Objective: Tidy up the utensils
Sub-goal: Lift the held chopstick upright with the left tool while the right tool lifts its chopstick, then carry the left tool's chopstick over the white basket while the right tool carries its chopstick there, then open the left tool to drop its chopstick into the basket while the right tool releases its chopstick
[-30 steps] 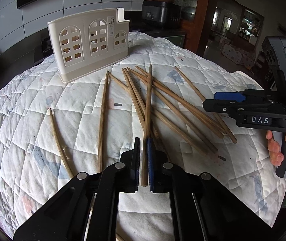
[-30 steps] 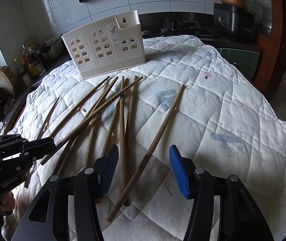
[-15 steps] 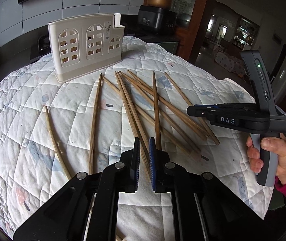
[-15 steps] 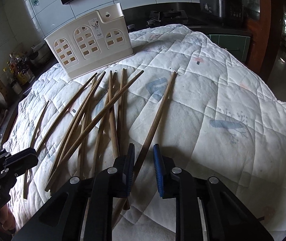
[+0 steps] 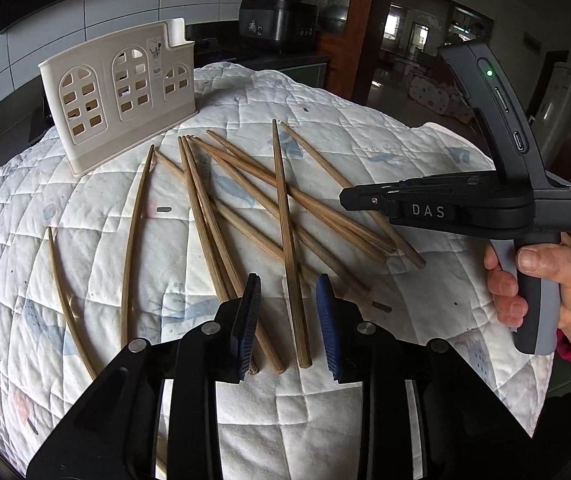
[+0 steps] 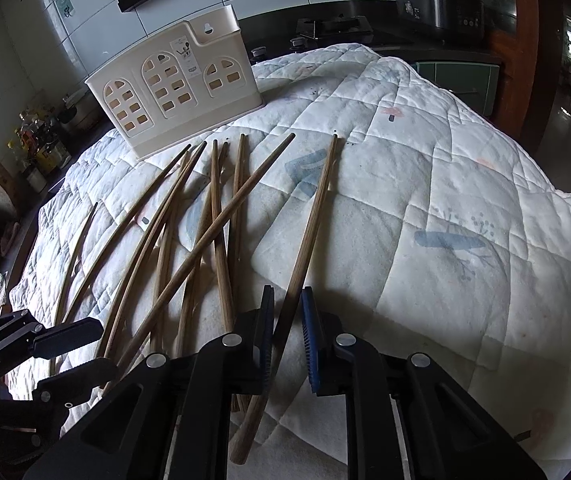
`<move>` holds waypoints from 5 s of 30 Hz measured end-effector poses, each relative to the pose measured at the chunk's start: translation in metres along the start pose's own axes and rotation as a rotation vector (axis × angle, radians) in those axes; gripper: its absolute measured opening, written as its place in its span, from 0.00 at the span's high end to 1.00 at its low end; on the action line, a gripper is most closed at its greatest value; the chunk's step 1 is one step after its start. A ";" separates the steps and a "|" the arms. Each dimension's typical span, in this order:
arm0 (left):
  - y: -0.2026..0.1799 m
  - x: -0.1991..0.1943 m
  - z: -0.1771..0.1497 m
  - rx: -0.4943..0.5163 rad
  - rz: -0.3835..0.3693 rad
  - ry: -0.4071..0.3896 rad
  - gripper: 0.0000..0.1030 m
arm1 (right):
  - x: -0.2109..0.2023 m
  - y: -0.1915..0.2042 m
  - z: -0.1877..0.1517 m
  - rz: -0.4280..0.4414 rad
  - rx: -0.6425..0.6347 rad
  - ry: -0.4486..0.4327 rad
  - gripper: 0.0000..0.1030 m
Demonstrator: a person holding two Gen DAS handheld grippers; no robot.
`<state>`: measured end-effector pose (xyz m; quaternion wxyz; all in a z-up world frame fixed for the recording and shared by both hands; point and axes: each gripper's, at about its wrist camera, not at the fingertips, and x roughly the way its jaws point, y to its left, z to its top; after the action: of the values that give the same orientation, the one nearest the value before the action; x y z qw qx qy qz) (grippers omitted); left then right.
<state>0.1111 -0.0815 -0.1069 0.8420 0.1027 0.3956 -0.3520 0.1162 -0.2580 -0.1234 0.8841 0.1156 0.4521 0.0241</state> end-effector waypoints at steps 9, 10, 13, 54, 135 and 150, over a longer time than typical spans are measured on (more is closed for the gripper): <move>-0.004 0.015 0.000 0.019 0.024 0.022 0.73 | 0.000 -0.004 -0.001 0.016 0.004 0.000 0.90; -0.004 0.015 -0.001 0.016 0.025 0.024 0.76 | 0.000 -0.004 -0.001 0.017 0.004 0.001 0.91; -0.001 0.019 -0.001 0.002 0.021 0.038 0.84 | 0.000 -0.004 -0.001 0.016 0.002 0.001 0.91; 0.000 -0.053 0.039 -0.163 0.123 -0.184 0.94 | -0.086 0.015 0.036 -0.031 -0.228 -0.285 0.93; 0.157 -0.106 0.213 -0.340 0.381 -0.443 0.89 | -0.021 0.092 0.268 0.087 -0.399 -0.214 0.87; 0.108 -0.143 0.139 -0.345 0.429 -0.384 0.61 | -0.099 0.078 0.210 0.053 -0.442 -0.342 0.72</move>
<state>0.2034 0.0078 0.0803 0.9610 -0.0286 0.2530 -0.1077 0.2316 -0.2348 0.0908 0.9504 -0.0658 0.2769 0.1253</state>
